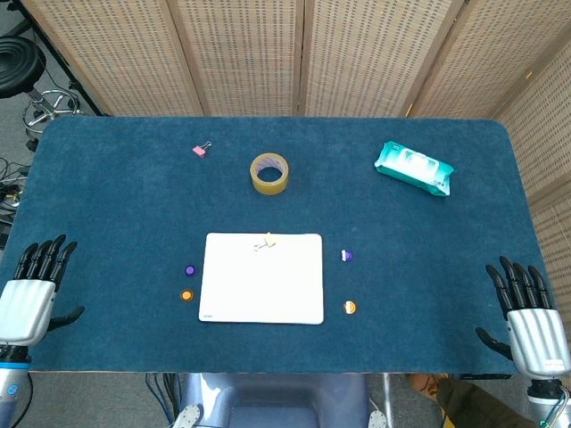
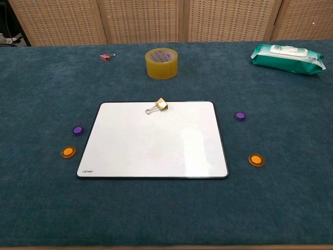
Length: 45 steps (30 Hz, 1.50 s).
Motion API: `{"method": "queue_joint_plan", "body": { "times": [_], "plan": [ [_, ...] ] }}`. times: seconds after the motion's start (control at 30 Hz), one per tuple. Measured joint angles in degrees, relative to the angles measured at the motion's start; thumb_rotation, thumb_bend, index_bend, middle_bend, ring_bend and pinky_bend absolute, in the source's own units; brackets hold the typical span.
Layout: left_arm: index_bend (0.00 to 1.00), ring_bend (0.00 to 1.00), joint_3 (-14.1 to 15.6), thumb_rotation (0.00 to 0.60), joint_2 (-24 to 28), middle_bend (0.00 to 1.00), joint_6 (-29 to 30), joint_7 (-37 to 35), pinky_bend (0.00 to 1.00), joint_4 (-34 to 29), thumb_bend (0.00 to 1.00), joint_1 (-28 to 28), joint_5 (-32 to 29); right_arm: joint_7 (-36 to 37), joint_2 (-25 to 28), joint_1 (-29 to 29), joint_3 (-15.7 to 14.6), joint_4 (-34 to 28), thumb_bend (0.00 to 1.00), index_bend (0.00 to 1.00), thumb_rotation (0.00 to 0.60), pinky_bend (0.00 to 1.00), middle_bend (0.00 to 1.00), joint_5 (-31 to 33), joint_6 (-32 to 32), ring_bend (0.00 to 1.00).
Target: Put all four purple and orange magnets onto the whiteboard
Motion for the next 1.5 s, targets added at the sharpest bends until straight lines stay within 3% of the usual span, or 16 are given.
{"method": "queue_joint_plan", "body": {
  "times": [0.27,0.47,0.8,1.03,1.2,1.5],
  "plan": [
    [0.00,0.00,0.1,0.600,0.0,0.00,0.0,0.1,0.00,-0.2,0.00,0.0,0.5,1.5,-0.4,0.2,0.1,0.4,0.00,0.00,0.600,0.00,0.00,0.3,-0.5,0.00],
    [0.00,0.00,0.4,0.600,-0.2,0.00,1.3,0.1,0.00,-0.1,0.00,0.3,2.5,7.4,-1.4,1.6,0.1,2.1,0.00,0.01,0.600,0.00,0.00,-0.2,-2.2,0.00],
    [0.00,0.00,0.3,0.600,-1.0,0.00,0.9,0.9,0.00,0.0,0.00,0.1,2.5,12.8,-2.0,10.9,2.4,0.6,0.07,0.24,0.600,0.00,0.00,4.1,-18.5,0.00],
    [0.00,0.00,0.0,0.600,-1.8,0.00,0.1,0.2,0.00,0.7,0.00,-0.4,2.1,6.9,-3.9,19.3,6.0,-0.5,0.07,0.34,0.600,0.00,0.00,10.8,-30.0,0.00],
    [0.00,0.00,-0.6,0.600,-1.7,0.00,-0.3,-0.8,0.00,0.9,0.00,-0.6,1.0,2.2,-7.6,25.6,8.4,-0.3,0.08,0.34,0.600,0.00,0.00,17.0,-37.4,0.00],
    [0.00,0.00,-1.3,0.600,-1.8,0.00,-1.4,-0.9,0.00,1.0,0.00,-1.0,-0.9,-6.1,-16.9,33.0,10.5,7.4,0.12,0.34,0.600,0.00,0.00,24.4,-42.6,0.00]
  ]
}}
